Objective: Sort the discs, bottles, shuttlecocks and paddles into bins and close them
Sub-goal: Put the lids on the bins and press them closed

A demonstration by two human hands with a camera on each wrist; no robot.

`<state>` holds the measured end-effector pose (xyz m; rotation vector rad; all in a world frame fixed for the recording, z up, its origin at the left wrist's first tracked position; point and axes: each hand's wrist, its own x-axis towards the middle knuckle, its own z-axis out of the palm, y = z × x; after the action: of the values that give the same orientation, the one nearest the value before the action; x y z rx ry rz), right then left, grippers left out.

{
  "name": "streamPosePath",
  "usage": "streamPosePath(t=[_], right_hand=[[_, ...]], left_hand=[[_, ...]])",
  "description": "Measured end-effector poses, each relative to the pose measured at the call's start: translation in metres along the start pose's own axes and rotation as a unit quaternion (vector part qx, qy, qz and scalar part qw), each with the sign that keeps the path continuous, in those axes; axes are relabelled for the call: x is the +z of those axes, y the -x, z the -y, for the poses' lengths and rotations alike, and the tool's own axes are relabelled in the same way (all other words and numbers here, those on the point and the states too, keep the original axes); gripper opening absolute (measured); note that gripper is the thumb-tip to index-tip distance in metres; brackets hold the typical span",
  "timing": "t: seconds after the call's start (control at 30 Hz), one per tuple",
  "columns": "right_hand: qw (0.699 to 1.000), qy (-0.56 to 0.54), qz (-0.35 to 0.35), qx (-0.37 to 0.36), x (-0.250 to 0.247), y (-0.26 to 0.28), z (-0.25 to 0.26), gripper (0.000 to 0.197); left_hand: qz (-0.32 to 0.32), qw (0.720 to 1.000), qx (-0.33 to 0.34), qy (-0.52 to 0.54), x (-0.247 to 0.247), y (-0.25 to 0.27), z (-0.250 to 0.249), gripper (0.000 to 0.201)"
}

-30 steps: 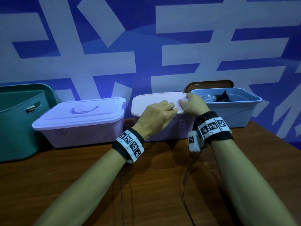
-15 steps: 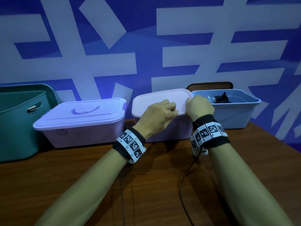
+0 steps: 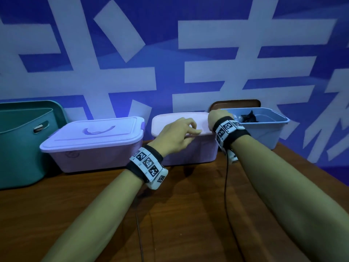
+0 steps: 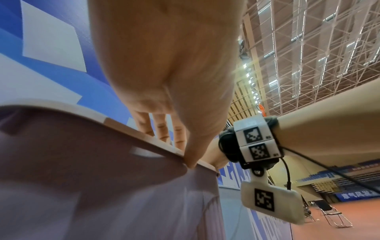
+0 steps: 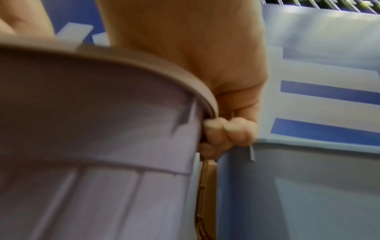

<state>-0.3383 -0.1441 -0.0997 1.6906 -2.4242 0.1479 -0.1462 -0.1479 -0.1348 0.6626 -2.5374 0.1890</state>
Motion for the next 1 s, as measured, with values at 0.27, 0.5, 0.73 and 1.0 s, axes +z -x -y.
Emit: streamPosePath(t=[0.27, 0.5, 0.73, 1.0], right_hand=[[0.999, 0.035, -0.024, 0.003, -0.005, -0.009, -0.004, 0.032], [0.995, 0.091, -0.008, -0.033, -0.007, -0.008, 0.002, 0.034], [0.994, 0.092, -0.008, -0.06, 0.002, -0.017, 0.016, 0.029], [0.994, -0.006, 0.043, -0.1, 0.012, -0.049, -0.003, 0.027]], left_hand=[[0.199, 0.975, -0.054, 0.077, -0.04, -0.009, 0.024, 0.032], [0.345, 0.898, -0.25, -0.112, -0.076, -0.032, 0.08, 0.028], [0.305, 0.894, -0.327, -0.037, -0.044, -0.062, 0.129, 0.025], [0.286, 0.86, -0.401, 0.135, -0.031, -0.065, 0.177, 0.042]])
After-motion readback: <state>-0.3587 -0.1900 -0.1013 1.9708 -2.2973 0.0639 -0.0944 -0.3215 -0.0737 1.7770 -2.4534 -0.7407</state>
